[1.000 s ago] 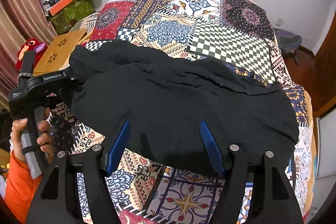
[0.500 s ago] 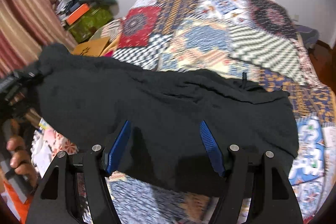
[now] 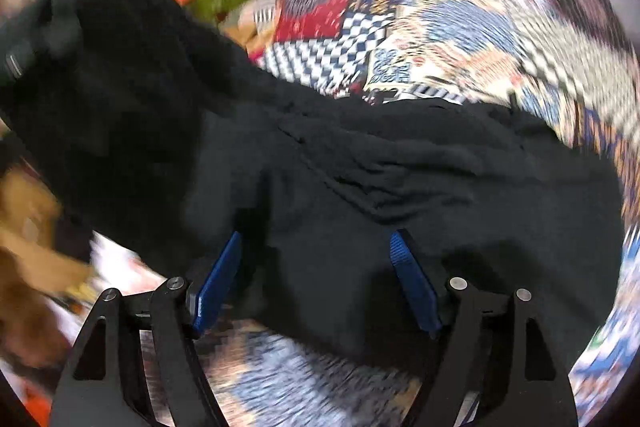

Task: Fold large clothes

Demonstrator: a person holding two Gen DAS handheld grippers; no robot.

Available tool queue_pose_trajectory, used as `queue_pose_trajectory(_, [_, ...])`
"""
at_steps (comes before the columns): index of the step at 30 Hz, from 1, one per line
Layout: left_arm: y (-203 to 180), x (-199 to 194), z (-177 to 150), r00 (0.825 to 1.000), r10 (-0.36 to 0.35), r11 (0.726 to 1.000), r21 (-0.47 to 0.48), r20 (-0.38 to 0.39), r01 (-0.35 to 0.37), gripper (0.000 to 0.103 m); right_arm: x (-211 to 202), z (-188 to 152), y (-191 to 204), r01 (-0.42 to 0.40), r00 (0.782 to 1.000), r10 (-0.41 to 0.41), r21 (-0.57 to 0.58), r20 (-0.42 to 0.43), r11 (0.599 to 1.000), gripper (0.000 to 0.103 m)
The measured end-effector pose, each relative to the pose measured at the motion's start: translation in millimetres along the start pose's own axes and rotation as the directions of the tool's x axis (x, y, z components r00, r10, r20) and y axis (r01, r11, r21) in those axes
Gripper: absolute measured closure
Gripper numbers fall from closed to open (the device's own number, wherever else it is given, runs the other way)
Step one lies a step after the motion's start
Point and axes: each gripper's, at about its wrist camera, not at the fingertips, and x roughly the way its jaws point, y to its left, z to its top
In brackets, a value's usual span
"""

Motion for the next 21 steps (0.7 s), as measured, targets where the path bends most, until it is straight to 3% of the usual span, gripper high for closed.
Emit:
queue_pose_trajectory(2, [-26, 2, 0, 1.000, -0.004, 0.997, 0.073, 0.003, 0.004, 0.067, -33, -7, -12, -0.015, 0.997, 0.012, 0.045, 0.080, 0.999, 0.029])
queue_pose_trajectory(6, [-75, 9, -7, 1.000, -0.015, 0.978, 0.208, -0.012, 0.017, 0.067, -85, -28, -23, 0.115, 0.970, -0.121, 0.040, 0.209, 0.993, 0.029])
queue_pose_trajectory(10, [-131, 22, -35, 0.996, -0.057, 0.928, 0.363, -0.069, 0.078, 0.067, -127, -45, -59, 0.219, 0.933, -0.245, 0.126, 0.264, 0.968, 0.029])
queue_pose_trajectory(13, [-164, 42, -63, 0.977, -0.114, 0.888, 0.423, -0.181, 0.182, 0.067, -145, -59, -86, 0.277, 0.908, -0.327, 0.209, 0.262, 0.938, 0.029])
queue_pose_trajectory(15, [-179, 61, -85, 0.953, -0.124, 0.863, 0.444, -0.278, 0.242, 0.067, -152, -68, -101, 0.296, 0.900, -0.357, 0.252, 0.249, 0.921, 0.029])
queue_pose_trajectory(17, [-188, 85, -112, 0.911, -0.118, 0.847, 0.438, -0.395, 0.299, 0.067, -157, -79, -113, 0.300, 0.900, -0.371, 0.289, 0.231, 0.909, 0.029])
queue_pose_trajectory(18, [-190, 93, -122, 0.900, -0.101, 0.845, 0.440, -0.424, 0.303, 0.065, -159, -83, -115, 0.302, 0.899, -0.375, 0.298, 0.226, 0.905, 0.029])
queue_pose_trajectory(21, [-197, 92, -132, 0.908, -0.087, 0.827, 0.479, -0.409, 0.295, 0.058, -165, -90, -115, 0.321, 0.894, -0.393, 0.304, 0.217, 0.897, 0.029])
